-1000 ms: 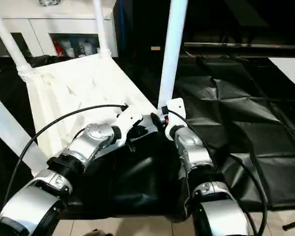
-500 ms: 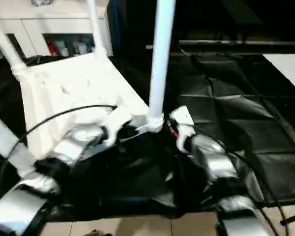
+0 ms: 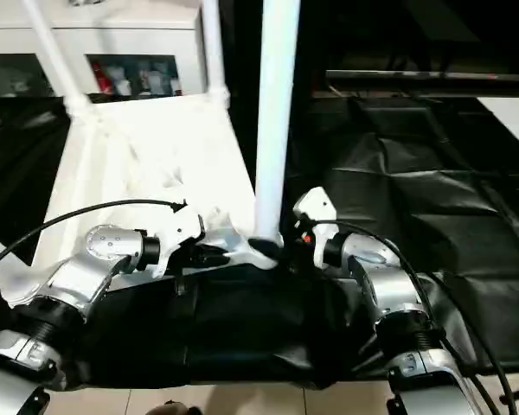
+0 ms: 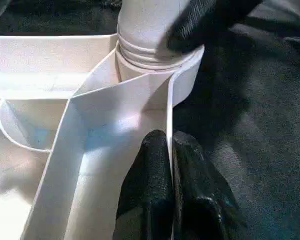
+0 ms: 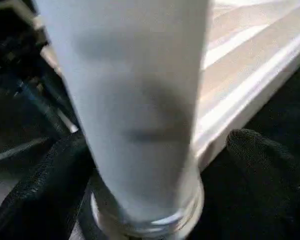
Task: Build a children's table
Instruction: Rotate leg to tighten
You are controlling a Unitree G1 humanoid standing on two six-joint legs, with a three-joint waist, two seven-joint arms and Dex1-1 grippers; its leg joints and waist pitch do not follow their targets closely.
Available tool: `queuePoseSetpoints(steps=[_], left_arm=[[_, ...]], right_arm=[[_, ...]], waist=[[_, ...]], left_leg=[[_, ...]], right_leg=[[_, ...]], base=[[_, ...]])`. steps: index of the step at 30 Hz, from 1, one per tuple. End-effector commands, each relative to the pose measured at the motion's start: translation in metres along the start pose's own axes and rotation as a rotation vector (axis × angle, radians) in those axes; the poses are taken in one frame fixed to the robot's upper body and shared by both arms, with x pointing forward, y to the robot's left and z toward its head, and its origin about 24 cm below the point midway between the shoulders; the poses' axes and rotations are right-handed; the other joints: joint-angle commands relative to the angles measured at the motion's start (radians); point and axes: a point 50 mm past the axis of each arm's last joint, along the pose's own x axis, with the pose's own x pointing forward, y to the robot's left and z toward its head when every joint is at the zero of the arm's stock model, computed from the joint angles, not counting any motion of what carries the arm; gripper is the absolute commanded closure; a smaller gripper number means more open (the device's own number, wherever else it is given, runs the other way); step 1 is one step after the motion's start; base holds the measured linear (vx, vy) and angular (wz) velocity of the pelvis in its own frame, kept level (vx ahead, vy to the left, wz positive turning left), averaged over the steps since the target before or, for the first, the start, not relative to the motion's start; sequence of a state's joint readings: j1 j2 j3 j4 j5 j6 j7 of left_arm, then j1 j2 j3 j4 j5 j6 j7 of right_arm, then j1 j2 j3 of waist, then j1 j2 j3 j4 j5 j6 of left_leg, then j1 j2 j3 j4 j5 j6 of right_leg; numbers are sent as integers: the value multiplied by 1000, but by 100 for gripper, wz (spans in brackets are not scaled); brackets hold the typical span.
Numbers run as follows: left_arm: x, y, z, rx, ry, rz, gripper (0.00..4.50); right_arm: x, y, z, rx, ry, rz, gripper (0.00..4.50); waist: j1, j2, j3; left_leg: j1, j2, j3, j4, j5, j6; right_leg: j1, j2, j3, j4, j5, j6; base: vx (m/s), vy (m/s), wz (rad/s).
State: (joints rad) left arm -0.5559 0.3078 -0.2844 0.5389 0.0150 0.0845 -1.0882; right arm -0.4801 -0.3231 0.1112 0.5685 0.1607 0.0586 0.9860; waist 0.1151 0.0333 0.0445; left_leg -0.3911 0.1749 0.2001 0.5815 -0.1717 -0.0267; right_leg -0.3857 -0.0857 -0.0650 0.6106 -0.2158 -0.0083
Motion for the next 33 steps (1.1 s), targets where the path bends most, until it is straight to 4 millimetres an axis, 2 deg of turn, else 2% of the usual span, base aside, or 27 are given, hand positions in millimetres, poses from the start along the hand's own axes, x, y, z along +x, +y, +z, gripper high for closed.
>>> queuePoseSetpoints(steps=[1,4,6,9,14,20,21,22,23,25,26,27,28,30,32,33], left_arm=[[3,-6,8,5,-57,-43,450],[1,-7,10,5,-62,-52,450],[-1,-10,10,2,-62,-57,450],[-1,-10,10,2,-61,-58,450],[-2,-9,9,-2,-54,-47,450],[-3,-11,8,-11,-52,-43,450],[2,-8,7,-18,-38,7,450],[4,-6,7,-19,-32,26,450],[6,-5,7,-22,-30,41,450],[11,-1,9,-27,-31,76,450],[14,1,10,-30,-32,96,450],[19,4,13,-34,-38,135,450],[25,9,17,-42,-44,181,450],[29,12,19,-47,-48,216,450],[39,18,25,-65,-55,303,450],[43,20,27,-80,-59,343,450]], right_arm=[[-2,2,0,-18,12,26,5],[-1,2,2,-12,1,33,5],[1,1,2,-15,5,39,33],[2,0,1,-19,10,32,44],[4,1,1,-9,6,42,83],[5,2,-3,-5,8,30,126],[7,-5,-7,13,8,-91,139],[9,-7,-9,20,10,-141,149],[10,-9,-10,35,9,-183,157],[13,-10,-12,53,-3,-256,168],[14,-10,-14,63,-12,-293,168],[18,-11,-15,104,-41,-372,172],[22,-11,-17,149,-76,-454,172],[25,-10,-18,186,-98,-509,174],[33,-8,-22,214,-98,-631,175],[36,-8,-25,210,-78,-685,175]], waist=[[2,-20,-63],[3,-20,-62],[2,-20,-62],[1,-20,-62],[2,-26,-62],[0,-24,-63],[-2,-18,-63],[-7,-16,-63],[-12,-20,-61],[-20,-13,-60],[-21,-12,-59],[-23,-15,-59],[-25,-4,-59],[-27,-10,-59],[-26,-4,-60],[-26,-5,-60]], left_leg=[[23,68,-27,-60,-131,89],[22,68,-27,-60,-132,89],[22,67,-27,-59,-131,87],[22,67,-27,-58,-123,89],[20,65,-26,-55,-113,96],[20,65,-27,-55,-113,94],[22,65,-27,-54,-111,92],[22,65,-27,-55,-116,86],[23,62,-28,-57,-133,74],[23,62,-29,-59,-159,55],[26,61,-28,-59,-169,50],[24,61,-30,-61,-177,40],[27,61,-30,-62,-188,31],[31,60,-31,-64,-212,11],[30,59,-31,-64,-211,10],[30,59,-31,-65,-215,4]], right_leg=[[39,-79,45,-56,-23,-254],[37,-79,45,-57,-47,-248],[36,-77,45,-57,-49,-247],[35,-76,45,-56,-41,-248],[36,-76,45,-53,-28,-250],[36,-76,44,-52,-31,-249],[35,-75,45,-51,-24,-250],[33,-75,46,-53,-22,-254],[34,-74,45,-56,-40,-256],[35,-75,47,-61,-71,-250],[33,-74,48,-63,-81,-249],[37,-75,48,-63,-95,-244],[32,-76,50,-66,-100,-240],[35,-76,49,-69,-126,-234],[33,-76,50,-69,-110,-236],[33,-75,49,-70,-114,-232]], base=[[0,0,0],[0,0,0],[0,0,0],[0,0,0],[0,0,0],[0,0,0],[0,0,0],[0,0,0],[0,0,0],[0,0,0],[0,0,0],[0,0,0],[0,0,0],[0,0,0],[0,0,0],[0,0,0]])
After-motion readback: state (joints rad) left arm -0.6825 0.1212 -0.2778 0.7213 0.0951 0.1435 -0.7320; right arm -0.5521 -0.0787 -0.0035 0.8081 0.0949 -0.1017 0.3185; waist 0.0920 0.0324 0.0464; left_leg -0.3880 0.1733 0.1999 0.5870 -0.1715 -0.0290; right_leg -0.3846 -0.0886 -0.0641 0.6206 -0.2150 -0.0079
